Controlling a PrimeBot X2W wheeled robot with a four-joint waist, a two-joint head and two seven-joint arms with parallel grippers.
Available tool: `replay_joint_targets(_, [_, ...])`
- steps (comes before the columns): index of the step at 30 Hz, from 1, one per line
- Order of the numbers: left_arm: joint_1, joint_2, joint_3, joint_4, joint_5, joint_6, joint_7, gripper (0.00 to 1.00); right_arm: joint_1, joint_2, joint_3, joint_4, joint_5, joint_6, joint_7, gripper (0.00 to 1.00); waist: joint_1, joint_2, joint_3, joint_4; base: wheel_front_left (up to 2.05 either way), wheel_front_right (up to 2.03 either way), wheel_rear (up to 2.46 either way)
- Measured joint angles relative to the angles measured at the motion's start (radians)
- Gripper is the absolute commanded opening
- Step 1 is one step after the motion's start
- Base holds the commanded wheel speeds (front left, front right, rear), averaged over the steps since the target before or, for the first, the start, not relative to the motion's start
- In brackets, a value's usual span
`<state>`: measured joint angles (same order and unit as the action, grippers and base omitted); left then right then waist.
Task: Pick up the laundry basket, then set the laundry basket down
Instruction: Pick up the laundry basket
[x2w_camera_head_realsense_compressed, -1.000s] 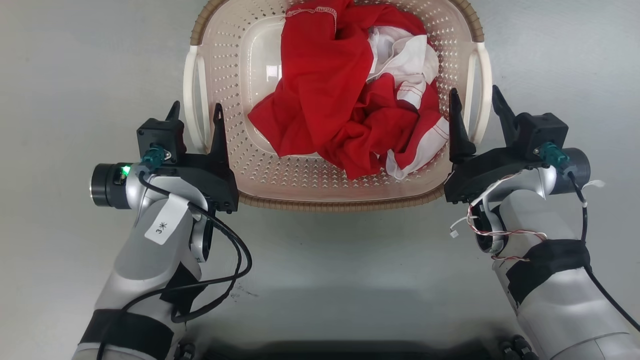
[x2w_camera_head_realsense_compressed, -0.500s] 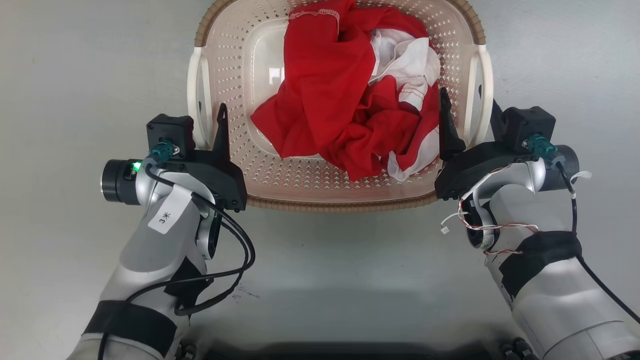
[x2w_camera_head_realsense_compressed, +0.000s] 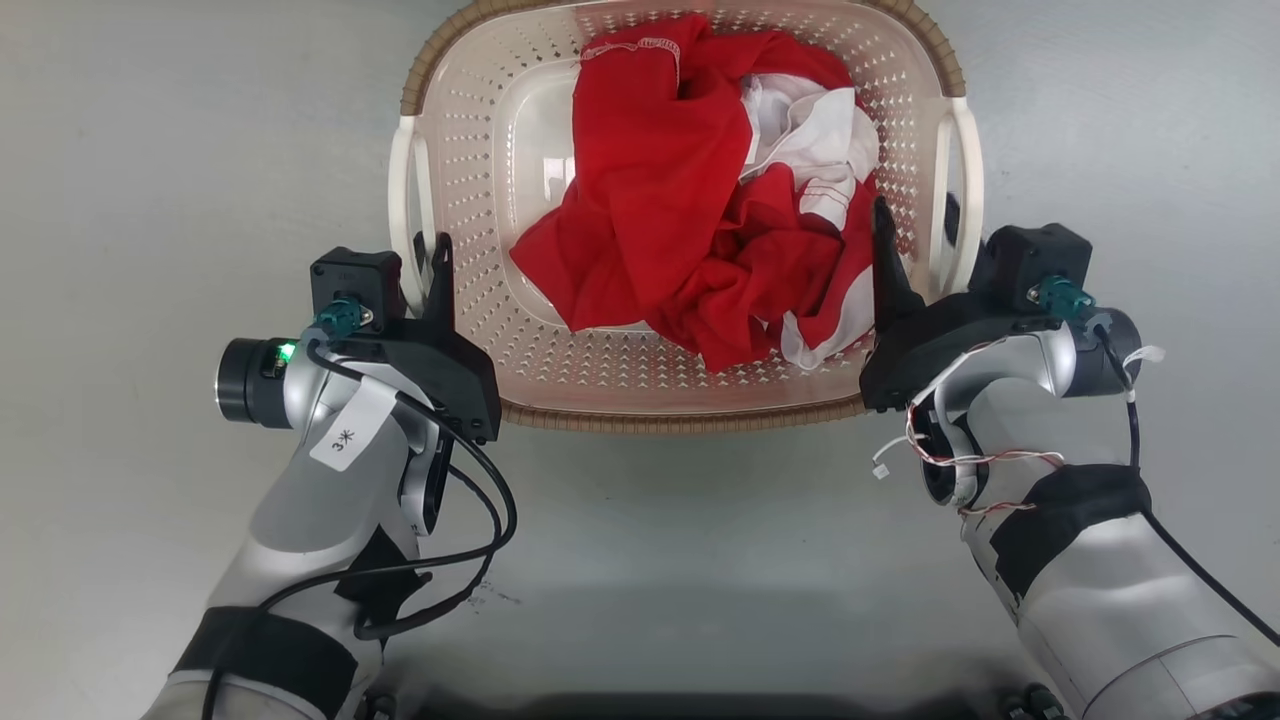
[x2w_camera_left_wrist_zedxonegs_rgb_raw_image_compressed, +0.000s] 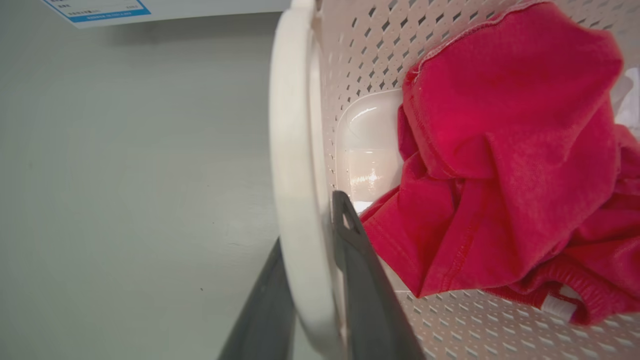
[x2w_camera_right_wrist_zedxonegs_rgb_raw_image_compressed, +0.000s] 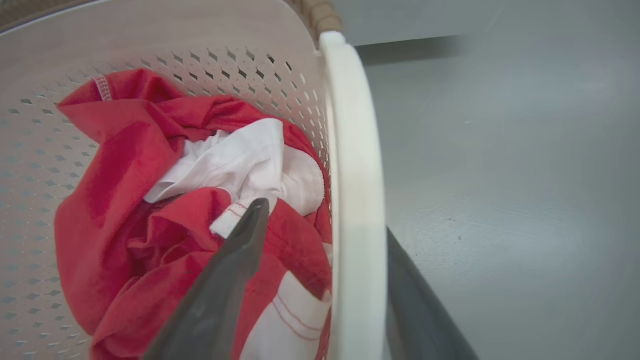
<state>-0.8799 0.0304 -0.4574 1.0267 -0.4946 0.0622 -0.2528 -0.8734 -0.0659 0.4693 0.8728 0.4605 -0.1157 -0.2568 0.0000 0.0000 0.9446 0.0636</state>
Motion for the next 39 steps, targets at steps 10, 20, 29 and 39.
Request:
replay_joint_targets(10, [-0.001,0.003,-0.051,0.008,-0.057,0.011,0.000,0.00,-0.004,-0.012,0.051,0.063,0.063,-0.009,0.000,0.00,0.0001,0.0000,-0.024,0.003,0.00,0.00,0.00])
replay_joint_targets(20, [0.002,0.006,-0.096,0.033,-0.090,0.018,0.000,0.00,-0.004,-0.012,0.104,0.098,0.123,-0.016,0.000,0.00,0.0000,0.0000,-0.081,-0.001,0.00,0.00,0.00])
replay_joint_targets(29, [0.030,0.005,-0.145,0.045,-0.136,0.027,0.002,0.00,0.004,-0.011,0.150,0.144,0.178,-0.016,0.001,0.00,0.0000,0.0000,-0.159,-0.009,0.00,0.00,0.00])
replay_joint_targets(39, [0.117,0.003,-0.207,0.064,-0.192,0.034,0.029,0.00,0.077,-0.005,0.213,0.182,0.243,-0.016,0.029,0.00,0.0000,-0.0001,-0.277,-0.017,0.00,0.00,0.00])
